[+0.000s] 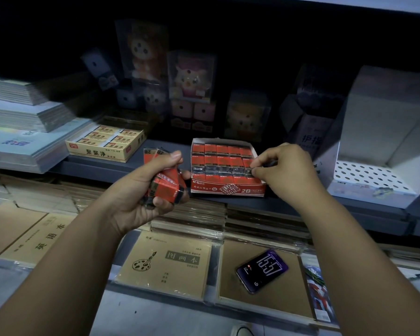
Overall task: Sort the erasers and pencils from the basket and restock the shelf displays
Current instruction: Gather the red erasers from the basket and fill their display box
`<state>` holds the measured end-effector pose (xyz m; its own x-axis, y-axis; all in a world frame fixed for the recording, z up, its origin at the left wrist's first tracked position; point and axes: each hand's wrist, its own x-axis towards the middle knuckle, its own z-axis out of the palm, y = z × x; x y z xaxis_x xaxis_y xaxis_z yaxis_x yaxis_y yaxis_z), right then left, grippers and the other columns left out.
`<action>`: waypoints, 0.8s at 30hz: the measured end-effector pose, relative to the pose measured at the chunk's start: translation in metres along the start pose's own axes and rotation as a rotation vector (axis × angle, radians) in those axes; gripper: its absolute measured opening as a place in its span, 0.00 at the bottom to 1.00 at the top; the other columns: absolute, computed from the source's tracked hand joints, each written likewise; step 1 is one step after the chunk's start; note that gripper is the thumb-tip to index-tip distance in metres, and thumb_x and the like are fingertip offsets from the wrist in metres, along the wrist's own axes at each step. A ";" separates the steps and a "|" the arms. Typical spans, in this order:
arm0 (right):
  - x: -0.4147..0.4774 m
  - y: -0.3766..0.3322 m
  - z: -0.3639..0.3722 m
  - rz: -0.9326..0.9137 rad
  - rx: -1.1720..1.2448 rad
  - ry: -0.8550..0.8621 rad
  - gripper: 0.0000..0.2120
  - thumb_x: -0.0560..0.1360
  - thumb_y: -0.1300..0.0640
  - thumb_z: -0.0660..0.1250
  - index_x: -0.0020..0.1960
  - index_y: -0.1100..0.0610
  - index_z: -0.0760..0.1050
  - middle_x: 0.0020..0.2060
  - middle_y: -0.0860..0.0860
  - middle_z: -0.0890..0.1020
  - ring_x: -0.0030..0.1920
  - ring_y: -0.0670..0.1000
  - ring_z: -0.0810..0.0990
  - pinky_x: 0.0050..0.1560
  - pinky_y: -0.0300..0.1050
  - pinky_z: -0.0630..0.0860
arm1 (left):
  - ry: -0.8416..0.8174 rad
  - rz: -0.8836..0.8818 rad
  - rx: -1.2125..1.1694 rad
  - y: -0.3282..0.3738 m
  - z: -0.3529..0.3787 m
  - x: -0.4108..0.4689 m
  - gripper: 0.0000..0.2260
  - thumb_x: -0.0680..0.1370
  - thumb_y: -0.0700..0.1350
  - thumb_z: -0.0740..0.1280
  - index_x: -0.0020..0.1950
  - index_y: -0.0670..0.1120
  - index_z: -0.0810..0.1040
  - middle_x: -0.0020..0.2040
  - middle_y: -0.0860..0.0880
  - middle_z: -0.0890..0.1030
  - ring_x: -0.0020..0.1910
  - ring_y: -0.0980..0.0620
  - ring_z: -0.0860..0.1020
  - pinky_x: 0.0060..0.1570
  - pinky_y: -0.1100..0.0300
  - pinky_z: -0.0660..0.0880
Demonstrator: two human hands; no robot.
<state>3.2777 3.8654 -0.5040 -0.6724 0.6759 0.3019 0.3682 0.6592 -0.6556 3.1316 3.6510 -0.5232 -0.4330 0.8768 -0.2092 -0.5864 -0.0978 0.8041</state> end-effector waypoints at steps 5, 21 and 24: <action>-0.005 -0.017 0.010 -0.115 -0.083 0.123 0.05 0.77 0.57 0.70 0.44 0.51 0.83 0.44 0.46 0.73 0.42 0.43 0.74 0.36 0.31 0.67 | 0.041 0.000 0.022 -0.001 0.003 -0.001 0.17 0.68 0.50 0.80 0.50 0.45 0.79 0.45 0.44 0.82 0.37 0.47 0.78 0.16 0.69 0.67; -0.008 -0.082 0.052 -0.090 0.696 -0.411 0.07 0.75 0.57 0.75 0.45 0.62 0.85 0.32 0.54 0.82 0.34 0.53 0.78 0.31 0.41 0.72 | -0.020 -0.008 0.149 0.001 -0.015 -0.001 0.34 0.61 0.53 0.85 0.62 0.42 0.79 0.57 0.38 0.76 0.41 0.47 0.73 0.18 0.68 0.70; -0.006 -0.080 0.046 -0.065 0.721 -0.475 0.08 0.72 0.58 0.77 0.46 0.63 0.85 0.36 0.56 0.84 0.36 0.53 0.79 0.33 0.40 0.73 | -0.010 -0.023 0.190 0.001 -0.014 -0.003 0.24 0.64 0.51 0.83 0.55 0.43 0.84 0.52 0.41 0.80 0.40 0.45 0.75 0.18 0.67 0.70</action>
<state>3.2226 3.7929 -0.4855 -0.9343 0.3287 0.1379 -0.0689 0.2130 -0.9746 3.1228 3.6419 -0.5300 -0.4137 0.8823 -0.2244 -0.4557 0.0127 0.8901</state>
